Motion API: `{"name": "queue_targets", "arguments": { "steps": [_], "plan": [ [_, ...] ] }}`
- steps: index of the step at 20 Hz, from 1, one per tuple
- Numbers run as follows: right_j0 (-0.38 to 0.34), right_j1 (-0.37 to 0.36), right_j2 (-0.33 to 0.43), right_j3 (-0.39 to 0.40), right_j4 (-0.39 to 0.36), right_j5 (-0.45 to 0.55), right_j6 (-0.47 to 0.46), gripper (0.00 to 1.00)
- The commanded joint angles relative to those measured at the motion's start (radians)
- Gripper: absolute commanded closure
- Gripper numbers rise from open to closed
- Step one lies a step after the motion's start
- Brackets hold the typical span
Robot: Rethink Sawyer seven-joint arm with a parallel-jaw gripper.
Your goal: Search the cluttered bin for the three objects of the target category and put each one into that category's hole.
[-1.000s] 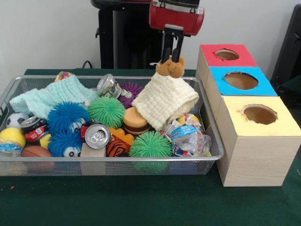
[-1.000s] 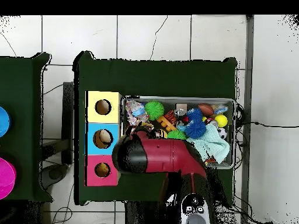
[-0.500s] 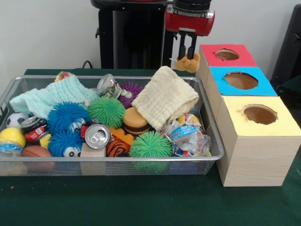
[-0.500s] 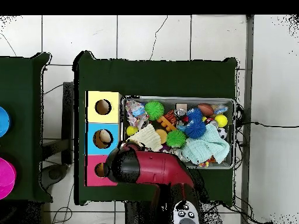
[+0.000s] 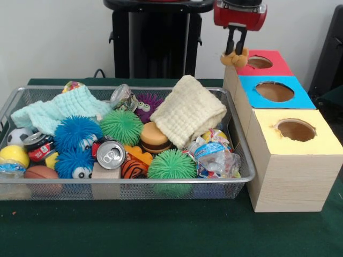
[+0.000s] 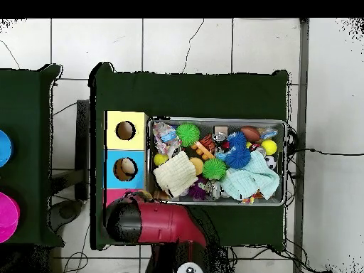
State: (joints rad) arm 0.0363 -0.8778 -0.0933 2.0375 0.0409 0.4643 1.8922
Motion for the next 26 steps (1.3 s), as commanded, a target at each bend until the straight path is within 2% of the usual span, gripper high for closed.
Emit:
{"name": "queue_targets", "arguments": {
  "steps": [1,4,9,14,26],
  "plan": [
    [0.109,-0.062,-0.12,0.038,0.078,0.228,0.392,1.0],
    [0.153,-0.061,-0.149,0.042,0.096,0.233,0.412,1.0],
    [0.196,-0.048,-0.147,0.072,0.137,0.187,0.436,1.0],
    [0.201,-0.009,-0.098,0.12,0.201,0.105,0.454,1.0],
    [0.208,0.075,-0.054,0.114,0.255,-0.03,0.45,1.0]
  ]
}}
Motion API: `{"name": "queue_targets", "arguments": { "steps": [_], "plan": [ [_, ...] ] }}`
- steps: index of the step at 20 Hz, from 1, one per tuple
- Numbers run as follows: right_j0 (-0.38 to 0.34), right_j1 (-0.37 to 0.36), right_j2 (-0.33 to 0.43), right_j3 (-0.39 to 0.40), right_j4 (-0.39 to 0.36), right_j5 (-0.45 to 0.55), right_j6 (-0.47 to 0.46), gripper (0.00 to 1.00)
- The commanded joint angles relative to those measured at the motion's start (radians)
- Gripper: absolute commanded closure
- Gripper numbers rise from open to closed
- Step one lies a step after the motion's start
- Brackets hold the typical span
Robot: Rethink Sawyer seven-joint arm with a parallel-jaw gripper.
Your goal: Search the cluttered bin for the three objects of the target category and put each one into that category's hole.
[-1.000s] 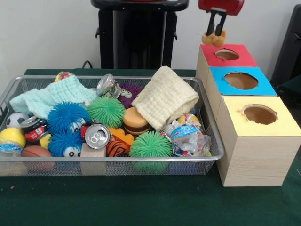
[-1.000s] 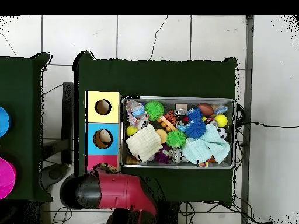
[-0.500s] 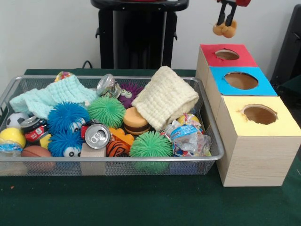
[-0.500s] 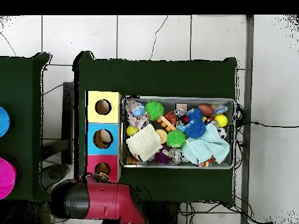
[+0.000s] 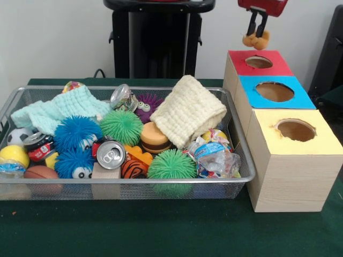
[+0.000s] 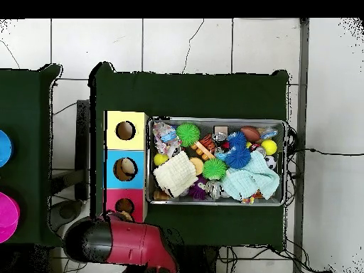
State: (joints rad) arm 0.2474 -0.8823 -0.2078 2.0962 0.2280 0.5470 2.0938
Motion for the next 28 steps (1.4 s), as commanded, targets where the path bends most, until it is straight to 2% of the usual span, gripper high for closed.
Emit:
{"name": "queue_targets", "arguments": {
  "steps": [1,4,7,8,9,10,14,26,27,28],
  "plan": [
    [-0.007,0.083,0.063,0.059,0.073,-0.122,0.245,1.0],
    [-0.016,0.11,0.083,0.072,0.088,-0.184,0.239,1.0],
    [-0.005,0.125,0.084,0.067,0.101,-0.203,0.242,1.0],
    [0.006,0.123,0.075,0.056,0.102,-0.199,0.245,1.0],
    [0.002,0.154,0.063,0.0,0.1,-0.175,0.236,1.0],
    [-0.018,0.158,0.058,-0.023,0.099,-0.151,0.218,1.0],
    [0.001,0.176,0.089,-0.021,0.132,-0.16,0.233,1.0],
    [-0.024,0.204,0.073,-0.08,0.129,-0.13,0.187,1.0],
    [-0.028,0.2,0.073,-0.076,0.129,-0.137,0.185,0.0],
    [-0.016,0.202,0.066,-0.081,0.125,-0.137,0.188,0.0]
  ]
}}
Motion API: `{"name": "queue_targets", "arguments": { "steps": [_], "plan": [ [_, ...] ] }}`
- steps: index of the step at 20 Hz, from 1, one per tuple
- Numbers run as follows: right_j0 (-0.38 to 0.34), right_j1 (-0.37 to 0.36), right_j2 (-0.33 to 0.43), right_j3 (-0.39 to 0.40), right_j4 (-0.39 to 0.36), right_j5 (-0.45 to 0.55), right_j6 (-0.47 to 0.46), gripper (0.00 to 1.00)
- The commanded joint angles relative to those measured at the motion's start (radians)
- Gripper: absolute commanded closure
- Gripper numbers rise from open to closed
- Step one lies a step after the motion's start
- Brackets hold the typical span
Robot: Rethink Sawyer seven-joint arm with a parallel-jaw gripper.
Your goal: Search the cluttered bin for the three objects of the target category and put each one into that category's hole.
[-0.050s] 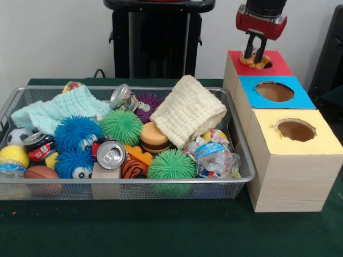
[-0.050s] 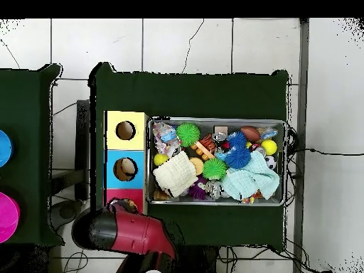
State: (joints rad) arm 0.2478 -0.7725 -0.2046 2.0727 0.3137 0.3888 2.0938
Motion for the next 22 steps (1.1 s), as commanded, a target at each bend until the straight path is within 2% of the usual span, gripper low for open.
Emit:
{"name": "queue_targets", "arguments": {
  "steps": [1,4,7,9,10,11,13,16,22],
  "plan": [
    [-0.005,0.095,0.057,-0.062,0.035,0.022,0.191,0.0],
    [0.029,0.087,0.026,-0.07,0.012,0.018,0.195,0.0],
    [0.003,0.056,-0.042,-0.07,-0.01,0.095,0.187,0.0],
    [0.026,0.018,-0.076,-0.11,-0.033,0.18,0.183,0.0],
    [0.037,-0.009,-0.106,-0.15,-0.06,0.258,0.172,0.0],
    [0.061,0.0,-0.111,-0.216,-0.064,0.32,0.188,0.0],
    [0.063,-0.033,-0.124,-0.255,-0.086,0.405,0.175,0.0],
    [0.054,-0.046,-0.134,-0.29,-0.11,0.441,0.148,0.0],
    [0.022,-0.041,-0.108,-0.292,-0.119,0.418,0.133,0.0]
  ]
}}
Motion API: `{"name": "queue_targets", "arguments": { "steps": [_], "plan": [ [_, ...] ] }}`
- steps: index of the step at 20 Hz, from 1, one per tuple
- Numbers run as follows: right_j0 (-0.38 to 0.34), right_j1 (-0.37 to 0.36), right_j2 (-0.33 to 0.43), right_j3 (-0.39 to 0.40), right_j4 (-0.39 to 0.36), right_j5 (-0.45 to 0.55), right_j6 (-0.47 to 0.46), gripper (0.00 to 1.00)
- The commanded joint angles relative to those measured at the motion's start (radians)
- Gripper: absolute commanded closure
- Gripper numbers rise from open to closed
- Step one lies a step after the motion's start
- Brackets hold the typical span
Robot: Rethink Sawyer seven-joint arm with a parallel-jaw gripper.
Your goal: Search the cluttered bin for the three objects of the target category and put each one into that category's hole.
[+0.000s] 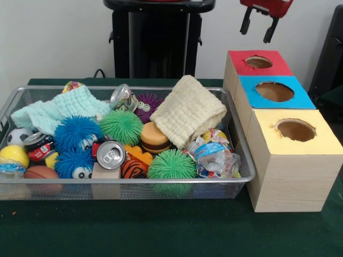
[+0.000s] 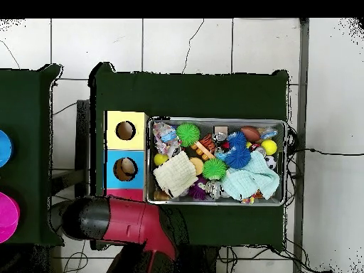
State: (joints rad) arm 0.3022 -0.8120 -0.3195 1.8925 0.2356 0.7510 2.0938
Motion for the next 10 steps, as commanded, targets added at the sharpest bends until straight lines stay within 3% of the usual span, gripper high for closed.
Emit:
{"name": "queue_targets", "arguments": {
  "steps": [1,5,7,10],
  "plan": [
    [-0.038,0.002,0.01,-0.116,-0.039,0.059,0.134,0.0],
    [-0.047,0.006,0.014,-0.125,-0.046,0.052,0.126,0.0],
    [-0.048,0.012,-0.007,-0.156,-0.082,0.047,0.107,0.0],
    [-0.079,0.042,-0.031,-0.228,-0.177,-0.051,0.022,0.0]
  ]
}}
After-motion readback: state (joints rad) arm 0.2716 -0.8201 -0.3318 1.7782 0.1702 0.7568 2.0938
